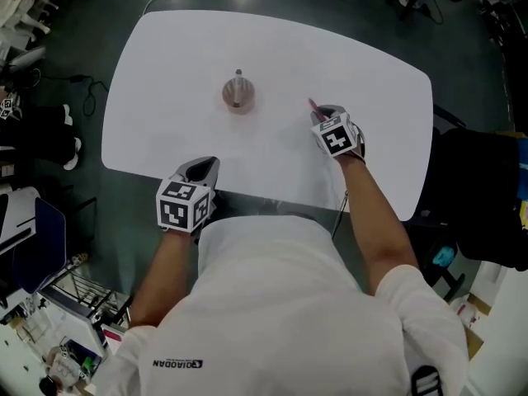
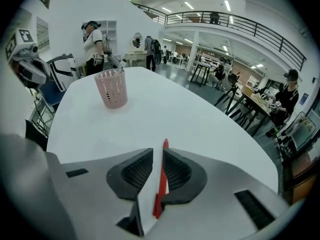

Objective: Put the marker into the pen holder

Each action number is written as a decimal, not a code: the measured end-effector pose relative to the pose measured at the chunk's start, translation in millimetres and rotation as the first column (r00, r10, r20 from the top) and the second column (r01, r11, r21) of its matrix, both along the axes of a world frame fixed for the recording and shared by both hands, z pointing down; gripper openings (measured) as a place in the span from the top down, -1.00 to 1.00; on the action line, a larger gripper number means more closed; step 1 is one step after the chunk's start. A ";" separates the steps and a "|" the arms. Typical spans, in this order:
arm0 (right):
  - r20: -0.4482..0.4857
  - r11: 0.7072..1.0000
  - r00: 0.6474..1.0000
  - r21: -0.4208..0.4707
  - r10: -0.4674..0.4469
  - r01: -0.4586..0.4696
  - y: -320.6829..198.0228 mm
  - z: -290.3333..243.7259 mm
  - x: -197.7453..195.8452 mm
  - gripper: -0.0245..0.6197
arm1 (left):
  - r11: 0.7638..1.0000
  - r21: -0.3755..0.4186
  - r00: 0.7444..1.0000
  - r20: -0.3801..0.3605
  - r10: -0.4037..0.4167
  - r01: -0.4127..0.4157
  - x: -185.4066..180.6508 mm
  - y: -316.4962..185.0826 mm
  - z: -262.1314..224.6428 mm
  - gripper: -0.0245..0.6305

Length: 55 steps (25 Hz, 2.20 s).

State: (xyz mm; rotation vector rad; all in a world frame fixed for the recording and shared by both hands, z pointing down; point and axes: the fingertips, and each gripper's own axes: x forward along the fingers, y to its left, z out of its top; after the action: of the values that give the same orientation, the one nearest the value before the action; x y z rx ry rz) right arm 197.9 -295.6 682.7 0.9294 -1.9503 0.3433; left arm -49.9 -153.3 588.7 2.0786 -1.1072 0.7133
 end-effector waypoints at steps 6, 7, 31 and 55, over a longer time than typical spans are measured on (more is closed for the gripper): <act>-0.019 0.998 1.000 -0.061 -0.009 0.008 -19.3 15.2 -3.4 0.66 | 0.999 -0.024 1.000 -0.013 -0.027 0.027 0.7 5.7 3.2 0.84; -0.030 0.997 1.000 -0.076 -0.006 0.003 -21.6 18.5 -2.3 0.65 | 0.999 -0.027 0.999 -0.015 -0.030 0.029 0.2 6.4 3.6 0.84; -0.032 0.963 0.994 -0.247 0.102 -0.107 -26.5 42.9 -1.2 0.72 | 0.999 0.008 0.999 -0.010 -0.041 0.041 -63.1 -18.1 -18.7 0.84; 0.241 0.949 0.919 -0.122 0.313 -0.291 14.4 -43.4 -31.6 0.72 | 0.993 0.069 0.993 -0.055 0.103 -0.099 -83.1 -45.4 -41.3 0.84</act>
State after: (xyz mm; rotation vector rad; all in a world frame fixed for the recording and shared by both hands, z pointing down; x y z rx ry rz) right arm 166.3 -281.2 639.3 1.1817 -2.0049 0.7530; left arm -133.0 -198.6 547.4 2.2108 -1.0117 0.6674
